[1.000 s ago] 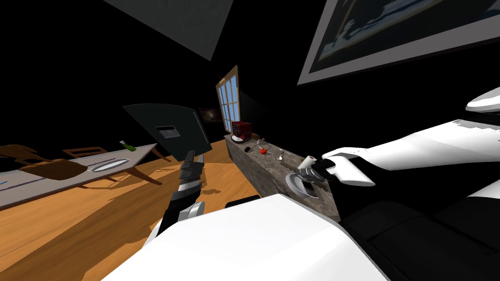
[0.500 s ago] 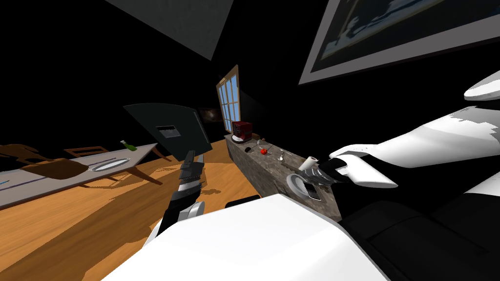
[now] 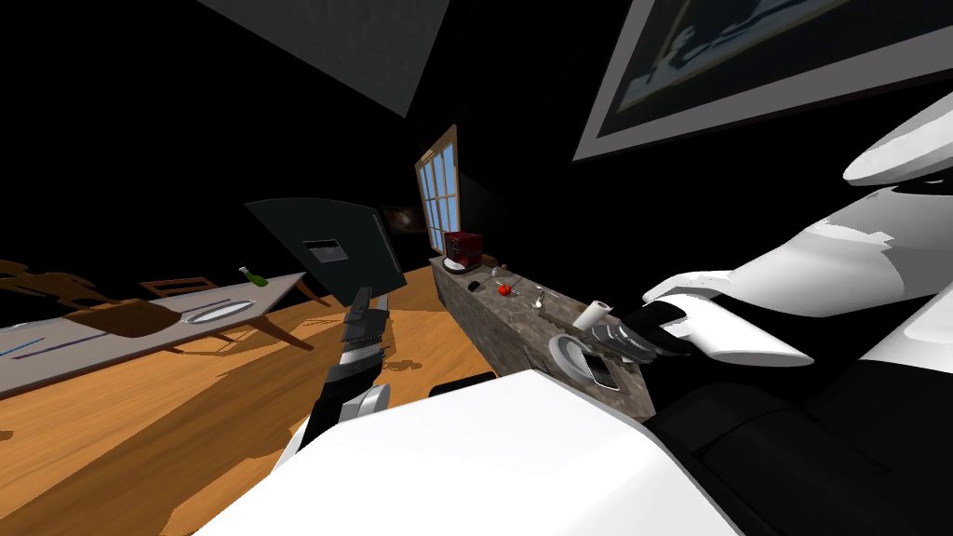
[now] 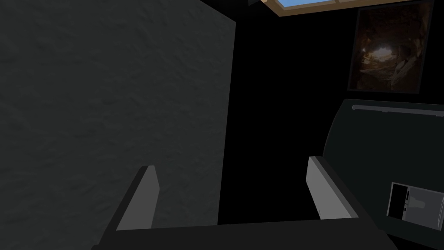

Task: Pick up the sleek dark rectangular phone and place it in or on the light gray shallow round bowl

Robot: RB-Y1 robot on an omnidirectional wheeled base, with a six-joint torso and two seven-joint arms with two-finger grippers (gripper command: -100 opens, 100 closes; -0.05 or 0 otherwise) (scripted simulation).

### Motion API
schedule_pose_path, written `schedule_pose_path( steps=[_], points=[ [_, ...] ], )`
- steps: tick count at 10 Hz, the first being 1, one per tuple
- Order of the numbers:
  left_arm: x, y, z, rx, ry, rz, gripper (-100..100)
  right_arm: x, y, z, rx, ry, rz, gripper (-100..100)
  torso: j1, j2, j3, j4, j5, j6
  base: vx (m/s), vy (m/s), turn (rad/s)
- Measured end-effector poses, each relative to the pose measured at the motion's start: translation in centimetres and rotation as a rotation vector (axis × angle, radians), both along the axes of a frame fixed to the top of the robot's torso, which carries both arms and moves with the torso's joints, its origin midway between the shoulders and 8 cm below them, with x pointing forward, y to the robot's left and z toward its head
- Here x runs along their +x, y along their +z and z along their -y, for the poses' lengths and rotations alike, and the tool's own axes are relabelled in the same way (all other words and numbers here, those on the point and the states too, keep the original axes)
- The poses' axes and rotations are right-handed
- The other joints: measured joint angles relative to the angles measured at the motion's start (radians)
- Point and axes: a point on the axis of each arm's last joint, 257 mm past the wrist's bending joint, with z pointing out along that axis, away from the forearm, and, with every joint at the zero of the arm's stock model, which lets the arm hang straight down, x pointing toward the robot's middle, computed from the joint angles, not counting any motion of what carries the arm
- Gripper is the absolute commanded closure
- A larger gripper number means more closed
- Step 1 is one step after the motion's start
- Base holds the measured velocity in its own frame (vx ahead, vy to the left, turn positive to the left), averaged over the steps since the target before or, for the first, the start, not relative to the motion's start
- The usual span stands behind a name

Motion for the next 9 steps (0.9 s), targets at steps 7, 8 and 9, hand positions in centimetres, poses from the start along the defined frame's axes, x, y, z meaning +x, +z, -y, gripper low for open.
schedule_pose_path(
  steps=[7,8,9],
  points=[
    [0.00,0.00,0.00,0.000,0.000,0.000,0,0.63,1.34,-0.89,0.030,0.007,0.027,0,-0.001,0.002,0.001,0.000,0.000,0.000,0.000,0.000,0.000],
    [0.00,0.00,0.00,0.000,0.000,0.000,0,0.63,1.34,-0.89,0.030,0.007,0.027,0,-0.001,0.002,0.001,0.000,0.000,0.000,0.000,0.000,0.000],
    [0.00,0.00,0.00,0.000,0.000,0.000,0,0.63,1.34,-0.89,0.030,0.007,0.027,0,-0.001,0.002,0.001,0.000,0.000,0.000,0.000,0.000,0.000]
  ],
)
